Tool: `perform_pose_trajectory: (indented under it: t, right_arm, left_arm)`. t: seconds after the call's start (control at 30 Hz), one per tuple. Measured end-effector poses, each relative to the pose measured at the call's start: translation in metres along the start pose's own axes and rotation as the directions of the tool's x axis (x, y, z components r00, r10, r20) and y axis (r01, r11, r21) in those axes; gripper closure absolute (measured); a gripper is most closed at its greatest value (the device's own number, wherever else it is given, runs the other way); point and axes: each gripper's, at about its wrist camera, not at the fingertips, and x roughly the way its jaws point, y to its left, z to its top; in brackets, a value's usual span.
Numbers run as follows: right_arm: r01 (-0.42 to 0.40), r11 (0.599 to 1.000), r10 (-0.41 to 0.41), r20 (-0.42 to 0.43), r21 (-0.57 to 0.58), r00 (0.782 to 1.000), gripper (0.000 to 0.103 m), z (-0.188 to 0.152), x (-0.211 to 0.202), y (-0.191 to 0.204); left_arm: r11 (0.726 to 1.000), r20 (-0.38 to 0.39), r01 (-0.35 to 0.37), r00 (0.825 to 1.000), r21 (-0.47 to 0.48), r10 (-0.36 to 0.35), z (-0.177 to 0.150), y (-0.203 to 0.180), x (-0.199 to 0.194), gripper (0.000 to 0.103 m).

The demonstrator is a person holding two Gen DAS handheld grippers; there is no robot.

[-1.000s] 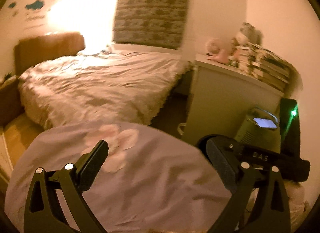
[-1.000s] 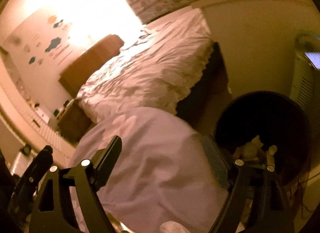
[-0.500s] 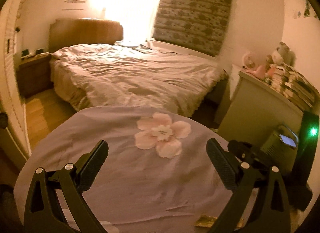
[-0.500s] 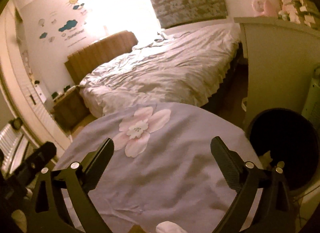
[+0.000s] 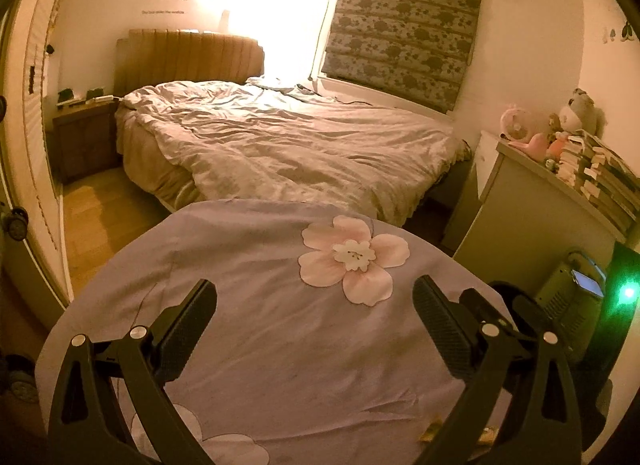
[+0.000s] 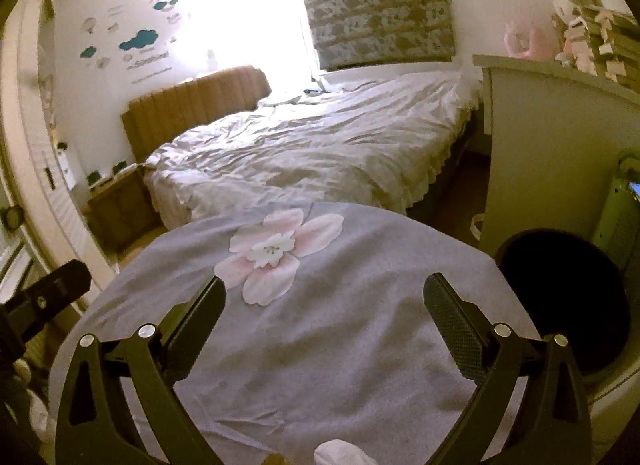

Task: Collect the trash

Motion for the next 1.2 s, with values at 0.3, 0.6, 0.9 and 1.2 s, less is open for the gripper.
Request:
perform_pose_trajectory:
  t: [0.3,0.6,0.9,1.2]
  right_arm:
    - [0.025,0.997,-0.021,0.057,-0.070,0.998,0.005,-0.011,-0.004,0.010]
    - [0.047,0.997,-0.042,0.076,-0.066,0.996,0.005,-0.014,-0.002,0.008]
    - [0.042,0.996,-0.035,0.099,-0.075,0.994,0.005,-0.016,-0.006,0.008]
    - [0.035,0.997,-0.028,0.104,-0.063,0.994,0.005,-0.014,-0.009,0.007]
  left_arm:
    - [1.000,-0.008,-0.021,1.000,0.003,0.021,-0.002,0.000,0.002,0.006]
    - [0.999,-0.012,-0.042,0.999,0.005,0.042,-0.005,0.003,0.004,0.006]
    - [0.999,-0.003,-0.050,0.999,0.008,0.050,-0.009,0.005,0.002,0.006]
    - [0.998,-0.005,-0.051,0.999,0.024,0.051,-0.010,0.006,0.000,0.006]
